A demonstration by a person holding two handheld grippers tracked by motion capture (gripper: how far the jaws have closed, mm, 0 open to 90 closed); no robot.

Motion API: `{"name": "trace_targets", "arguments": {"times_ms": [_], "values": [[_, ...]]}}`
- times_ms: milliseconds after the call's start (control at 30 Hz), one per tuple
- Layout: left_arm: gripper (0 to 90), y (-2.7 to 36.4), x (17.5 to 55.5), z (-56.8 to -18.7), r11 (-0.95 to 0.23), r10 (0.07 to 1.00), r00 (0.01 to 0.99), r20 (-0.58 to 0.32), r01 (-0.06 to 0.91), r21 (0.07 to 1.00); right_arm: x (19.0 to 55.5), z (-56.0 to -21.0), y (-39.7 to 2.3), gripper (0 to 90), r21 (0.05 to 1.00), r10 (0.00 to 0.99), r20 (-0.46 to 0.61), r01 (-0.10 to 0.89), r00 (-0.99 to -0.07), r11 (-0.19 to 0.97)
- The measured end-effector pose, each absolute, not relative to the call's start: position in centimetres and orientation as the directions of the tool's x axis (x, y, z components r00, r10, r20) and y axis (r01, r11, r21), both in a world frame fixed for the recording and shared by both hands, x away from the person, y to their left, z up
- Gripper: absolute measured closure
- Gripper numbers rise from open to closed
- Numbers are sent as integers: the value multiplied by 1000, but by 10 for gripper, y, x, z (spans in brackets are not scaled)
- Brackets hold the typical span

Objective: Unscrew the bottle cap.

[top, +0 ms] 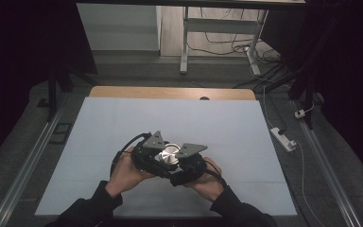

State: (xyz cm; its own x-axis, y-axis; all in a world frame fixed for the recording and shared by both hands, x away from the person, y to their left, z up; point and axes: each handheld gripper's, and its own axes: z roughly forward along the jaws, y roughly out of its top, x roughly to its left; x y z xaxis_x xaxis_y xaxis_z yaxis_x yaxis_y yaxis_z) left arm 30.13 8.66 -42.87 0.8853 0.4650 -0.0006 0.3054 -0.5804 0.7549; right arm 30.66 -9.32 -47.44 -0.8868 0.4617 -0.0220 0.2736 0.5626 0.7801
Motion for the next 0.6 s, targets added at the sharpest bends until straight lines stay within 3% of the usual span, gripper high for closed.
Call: {"name": "trace_targets", "arguments": {"times_ms": [600], "values": [[191,91,304,-424,-561,457,888,-54,335,757,306,-475,-93,152,783,456,-9,278,-890,557]]}}
